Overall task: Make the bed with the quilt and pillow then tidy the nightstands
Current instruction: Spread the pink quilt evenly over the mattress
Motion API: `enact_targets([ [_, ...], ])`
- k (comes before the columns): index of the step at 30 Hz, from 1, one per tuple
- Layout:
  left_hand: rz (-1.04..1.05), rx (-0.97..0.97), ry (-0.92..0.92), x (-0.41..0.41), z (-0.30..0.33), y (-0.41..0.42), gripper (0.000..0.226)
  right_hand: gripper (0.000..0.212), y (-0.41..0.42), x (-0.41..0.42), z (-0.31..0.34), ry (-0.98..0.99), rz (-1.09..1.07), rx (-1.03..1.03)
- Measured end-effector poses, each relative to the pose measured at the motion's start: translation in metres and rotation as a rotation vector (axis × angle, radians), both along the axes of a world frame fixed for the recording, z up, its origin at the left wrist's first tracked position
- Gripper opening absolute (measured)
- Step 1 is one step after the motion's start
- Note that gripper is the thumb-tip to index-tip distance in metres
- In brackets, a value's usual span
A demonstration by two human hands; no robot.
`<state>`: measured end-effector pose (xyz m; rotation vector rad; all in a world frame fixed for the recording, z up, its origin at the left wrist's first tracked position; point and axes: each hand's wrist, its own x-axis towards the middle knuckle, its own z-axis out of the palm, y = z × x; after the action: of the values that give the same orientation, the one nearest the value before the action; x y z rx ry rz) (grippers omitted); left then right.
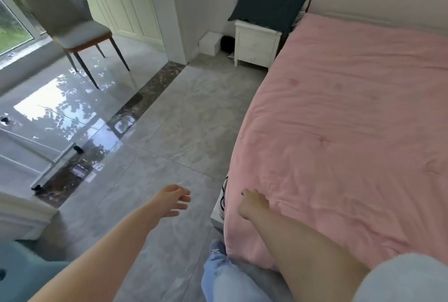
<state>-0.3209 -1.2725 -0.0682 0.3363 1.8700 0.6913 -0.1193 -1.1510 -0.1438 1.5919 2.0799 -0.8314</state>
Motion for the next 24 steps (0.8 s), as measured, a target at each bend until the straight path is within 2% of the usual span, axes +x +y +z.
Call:
enact_targets([
  [3,-0.095,-0.046,-0.002,-0.033,-0.003,0.037,0.024,0.051,0.013,-0.032,-0.017,0.009,-0.146,-0.076],
  [6,-0.121,-0.052,-0.001,-0.065,-0.01,0.074,0.022,0.046,0.022,-0.064,-0.03,0.03,-0.191,-0.129],
  [10,-0.127,-0.101,-0.025,-0.091,-0.024,0.115,0.021,0.052,0.053,-0.081,-0.034,0.073,-0.22,-0.118],
  [13,-0.195,-0.142,-0.045,-0.098,-0.039,0.153,0.02,0.057,0.083,-0.078,-0.036,0.061,-0.325,-0.124],
  [15,-0.27,-0.159,-0.057,-0.098,-0.054,0.18,0.021,0.059,0.098,-0.071,-0.04,0.038,-0.411,-0.128],
  [21,-0.733,-0.189,-0.094,-0.079,-0.119,0.247,0.017,0.058,0.109,-0.056,-0.066,-0.029,-0.723,-0.152],
  [24,-0.82,-0.225,-0.16,-0.073,-0.144,0.263,0.011,0.056,0.098,-0.059,-0.087,-0.029,-0.82,-0.189],
])
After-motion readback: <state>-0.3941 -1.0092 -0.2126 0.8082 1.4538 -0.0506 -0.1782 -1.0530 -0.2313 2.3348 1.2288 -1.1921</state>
